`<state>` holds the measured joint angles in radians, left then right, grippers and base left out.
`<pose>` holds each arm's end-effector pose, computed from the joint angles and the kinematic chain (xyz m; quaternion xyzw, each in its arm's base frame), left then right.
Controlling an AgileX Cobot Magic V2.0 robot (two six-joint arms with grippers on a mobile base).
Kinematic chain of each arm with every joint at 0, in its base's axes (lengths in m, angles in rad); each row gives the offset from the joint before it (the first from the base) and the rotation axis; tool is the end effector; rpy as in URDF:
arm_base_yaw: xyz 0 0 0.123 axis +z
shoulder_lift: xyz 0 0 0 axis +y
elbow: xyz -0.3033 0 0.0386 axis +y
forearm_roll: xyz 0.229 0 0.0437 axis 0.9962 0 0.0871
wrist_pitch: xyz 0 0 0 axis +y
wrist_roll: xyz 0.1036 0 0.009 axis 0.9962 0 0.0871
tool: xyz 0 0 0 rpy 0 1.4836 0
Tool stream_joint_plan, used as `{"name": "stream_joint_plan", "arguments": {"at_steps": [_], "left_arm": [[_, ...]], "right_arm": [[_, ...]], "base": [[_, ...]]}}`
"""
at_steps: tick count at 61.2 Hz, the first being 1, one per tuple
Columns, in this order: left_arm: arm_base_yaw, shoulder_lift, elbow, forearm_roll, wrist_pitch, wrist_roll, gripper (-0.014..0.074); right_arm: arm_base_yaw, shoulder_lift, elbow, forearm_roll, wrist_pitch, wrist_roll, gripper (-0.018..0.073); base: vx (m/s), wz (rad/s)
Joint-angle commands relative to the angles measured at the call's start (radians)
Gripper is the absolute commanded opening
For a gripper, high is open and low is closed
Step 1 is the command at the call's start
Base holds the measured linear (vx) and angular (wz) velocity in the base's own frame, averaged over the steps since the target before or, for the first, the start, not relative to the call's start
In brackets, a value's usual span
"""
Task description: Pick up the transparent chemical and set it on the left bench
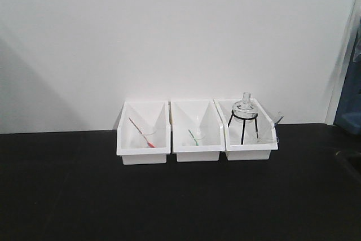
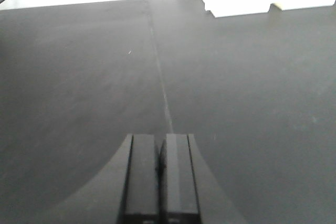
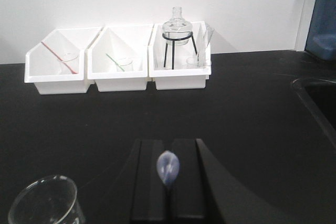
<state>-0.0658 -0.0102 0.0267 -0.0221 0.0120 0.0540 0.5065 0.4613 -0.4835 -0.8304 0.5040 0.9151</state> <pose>0.0298 -0.0020 0.2045 0.0336 0.6852 -0.0124 0.7274 0.0772 0.0004 0.3176 -0.0275 0.7832 0.0599 0.6183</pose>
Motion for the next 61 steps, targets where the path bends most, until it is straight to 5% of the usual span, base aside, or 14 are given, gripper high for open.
{"name": "stream_joint_plan", "arguments": {"at_steps": [1,43,50,61], "left_arm": [[-0.002,-0.019,0.016,-0.001,-0.078,-0.008,-0.0003],[-0.002,-0.019,0.016,-0.001,-0.078,-0.008,-0.0003],[-0.002,-0.019,0.016,-0.001,-0.078,-0.008,-0.0003],[-0.002,-0.019,0.016,-0.001,-0.078,-0.008,-0.0003]], "right_arm": [[0.001,0.005,-0.025,-0.039,-0.044,-0.002,-0.0003],[0.001,0.005,-0.025,-0.035,-0.056,-0.001,-0.0003],[0.001,0.026,-0.025,-0.108,-0.210,0.003,-0.0003],[0.001,0.259,-0.052,-0.178,-0.643,0.048,-0.0003]], "base": [[0.16,-0.09],[0.04,0.00],[0.00,0.00],[0.00,0.00]]}}
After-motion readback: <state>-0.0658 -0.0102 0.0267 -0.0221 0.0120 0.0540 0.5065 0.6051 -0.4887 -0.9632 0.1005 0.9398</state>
